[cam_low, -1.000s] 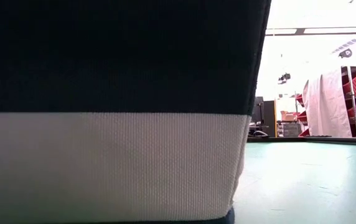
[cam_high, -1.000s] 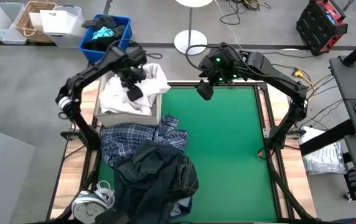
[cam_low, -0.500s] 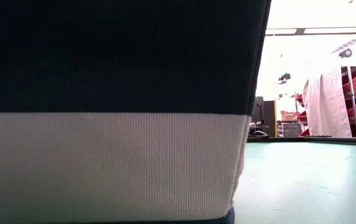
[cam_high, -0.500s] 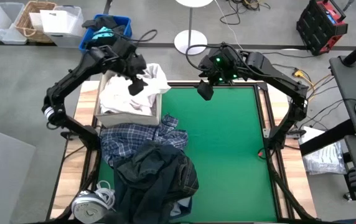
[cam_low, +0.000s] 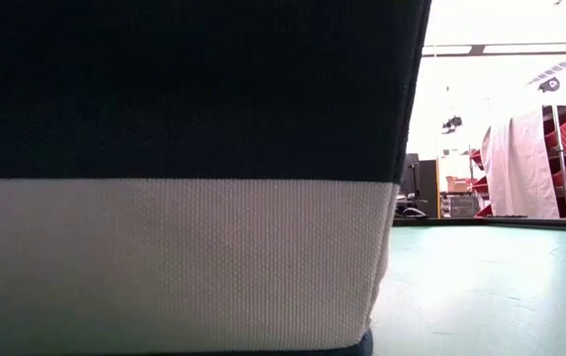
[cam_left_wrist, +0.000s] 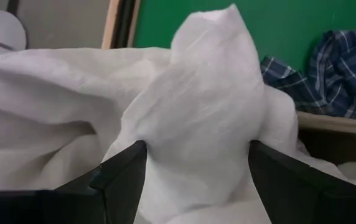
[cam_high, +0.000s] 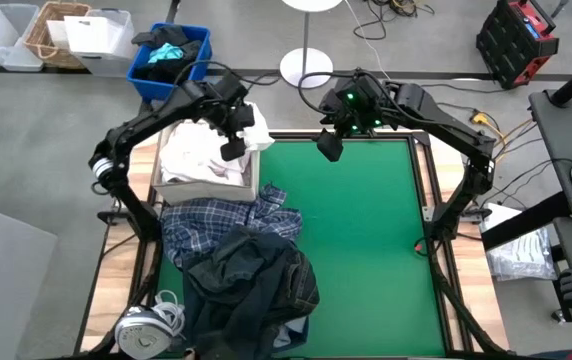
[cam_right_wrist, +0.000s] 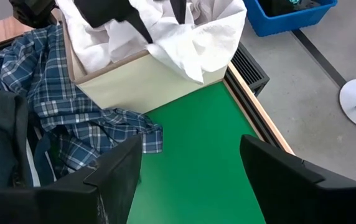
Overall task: Sort clothes
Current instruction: Put the white shirt into the white laundry organizer
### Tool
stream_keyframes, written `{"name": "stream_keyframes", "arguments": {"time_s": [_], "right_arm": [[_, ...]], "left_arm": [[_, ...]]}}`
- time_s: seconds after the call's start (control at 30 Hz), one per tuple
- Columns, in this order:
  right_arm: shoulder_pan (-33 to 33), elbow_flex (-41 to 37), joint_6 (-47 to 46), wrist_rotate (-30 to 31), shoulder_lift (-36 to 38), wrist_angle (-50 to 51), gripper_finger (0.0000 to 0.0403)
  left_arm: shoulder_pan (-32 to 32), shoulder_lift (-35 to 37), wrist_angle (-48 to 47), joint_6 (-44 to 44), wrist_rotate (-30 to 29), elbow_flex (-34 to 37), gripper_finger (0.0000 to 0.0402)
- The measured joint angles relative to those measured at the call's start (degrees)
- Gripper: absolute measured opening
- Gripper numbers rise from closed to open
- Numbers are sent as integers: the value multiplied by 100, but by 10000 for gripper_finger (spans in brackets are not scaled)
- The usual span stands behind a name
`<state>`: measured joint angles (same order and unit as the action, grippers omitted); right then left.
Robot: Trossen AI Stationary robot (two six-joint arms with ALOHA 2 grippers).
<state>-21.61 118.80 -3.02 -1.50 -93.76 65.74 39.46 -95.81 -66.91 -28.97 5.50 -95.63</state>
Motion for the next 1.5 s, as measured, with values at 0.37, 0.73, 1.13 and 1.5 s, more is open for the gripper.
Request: {"name": "stream_keyframes", "arguments": {"time_s": [0.37,0.73,1.13,1.5], "right_arm": [[0,0,-1,0,0,1,246],[0,0,10,0,0,3,252],[0,0,19,0,0,1,241],[0,0,22,0,0,-17,250]], "left_arm": [[2,-432,117,61,284,10,183],[28,-163,-563,159,-176,-22,2],[278,912,-2270,866,-1181,6,0],[818,1722,-2164,1647,-3550,-35,0]]}}
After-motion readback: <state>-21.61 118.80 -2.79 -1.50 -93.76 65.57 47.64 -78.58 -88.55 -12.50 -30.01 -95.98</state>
